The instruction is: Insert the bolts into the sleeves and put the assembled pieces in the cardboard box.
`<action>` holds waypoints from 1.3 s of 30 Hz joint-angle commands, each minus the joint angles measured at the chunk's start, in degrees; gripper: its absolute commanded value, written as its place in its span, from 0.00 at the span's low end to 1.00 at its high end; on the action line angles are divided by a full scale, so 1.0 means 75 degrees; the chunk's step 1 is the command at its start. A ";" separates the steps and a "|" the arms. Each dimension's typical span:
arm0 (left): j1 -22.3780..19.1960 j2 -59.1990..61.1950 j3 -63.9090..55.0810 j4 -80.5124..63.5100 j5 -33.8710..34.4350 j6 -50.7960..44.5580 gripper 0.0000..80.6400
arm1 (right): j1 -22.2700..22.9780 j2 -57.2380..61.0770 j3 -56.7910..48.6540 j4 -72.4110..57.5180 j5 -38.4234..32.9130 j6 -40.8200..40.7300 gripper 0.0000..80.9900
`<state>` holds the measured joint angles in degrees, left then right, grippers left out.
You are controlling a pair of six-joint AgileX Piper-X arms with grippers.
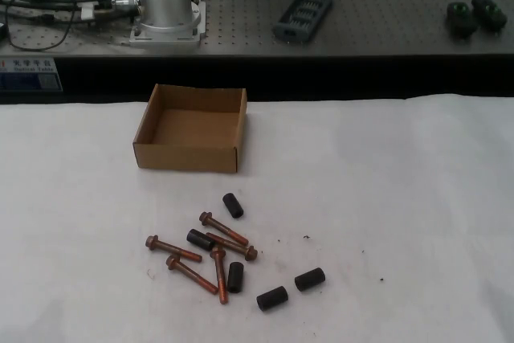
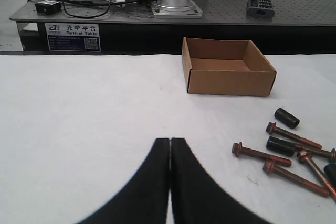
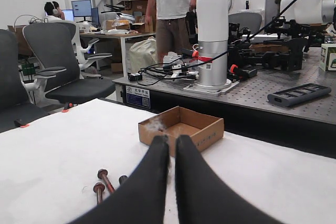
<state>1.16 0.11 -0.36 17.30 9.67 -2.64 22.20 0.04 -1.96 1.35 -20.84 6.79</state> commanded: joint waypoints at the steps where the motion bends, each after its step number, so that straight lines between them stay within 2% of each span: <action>1: -0.0041 -0.0014 -0.0018 -0.0090 -0.0068 -0.0051 0.01 | -0.0040 -0.0005 -0.0009 -0.0057 -0.0033 0.0003 0.06; 3: -0.0041 -0.0014 -0.0018 -0.0105 -0.0192 -0.0453 0.01 | -0.0040 -0.0005 -0.0009 -0.0057 -0.0033 0.0003 0.06; 5: -0.0041 -0.0014 -0.0018 -0.0309 0.0357 -0.1780 0.01 | -0.0040 -0.0005 -0.0009 -0.0443 -0.0053 0.0003 0.06; 7: -0.0041 -0.0014 -0.0030 -0.0841 0.1869 -0.4213 0.01 | -0.0040 -0.0005 -0.0009 -0.1177 -0.0095 0.0003 0.06; 9: -0.0041 -0.0014 -0.0032 -0.1649 0.3494 -0.5676 0.01 | -0.0040 -0.0005 -0.0009 -0.1862 -0.0095 0.0003 0.06; 10: -0.0041 -0.0014 -0.0032 -0.1987 0.3991 -0.6011 0.01 | -0.0040 -0.0005 -0.0009 -0.2123 -0.0095 0.0029 0.06; 12: -0.0041 -0.0014 -0.0032 -0.2601 0.4166 -0.6243 0.01 | -0.0040 -0.0005 -0.0009 -0.2370 -0.0095 0.0645 0.06; 15: -0.0041 -0.0014 -0.0032 -0.3049 0.3527 -0.7476 0.01 | -0.0040 -0.0005 -0.0009 -0.1550 -0.0095 0.1496 0.06; 18: -0.0041 -0.0014 -0.0032 -0.3254 0.3485 -0.7424 0.01 | -0.0040 -0.0005 -0.0009 -0.0257 -0.0095 0.2194 0.06; 22: -0.0041 -0.0014 -0.0032 -0.3301 0.3704 -0.7552 0.01 | -0.0040 -0.0005 -0.0009 -0.0011 -0.0095 0.3218 0.06; 27: -0.0041 -0.0014 -0.0205 -0.3405 0.4983 -0.7402 0.01 | -0.0040 -0.0005 -0.0009 -0.0447 -0.0095 0.5052 0.06; 32: -0.0041 -0.0014 -0.0603 -0.3191 0.4820 -0.7530 0.01 | -0.0028 -0.0005 -0.0009 -0.0610 -0.0095 0.5351 0.06; 35: -0.0041 -0.0014 -0.1217 -0.2691 0.4525 -0.7565 0.01 | -0.0028 -0.0005 -0.0009 -0.0822 0.0123 0.6024 0.06; 39: -0.0041 0.0332 -0.2298 -0.1672 0.4606 -0.7332 0.01 | -0.0028 -0.0005 -0.0027 -0.0893 -0.0278 0.5996 0.06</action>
<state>1.06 1.82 -15.63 3.04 44.40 -58.20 22.15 -0.11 -1.82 -3.31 -22.04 48.12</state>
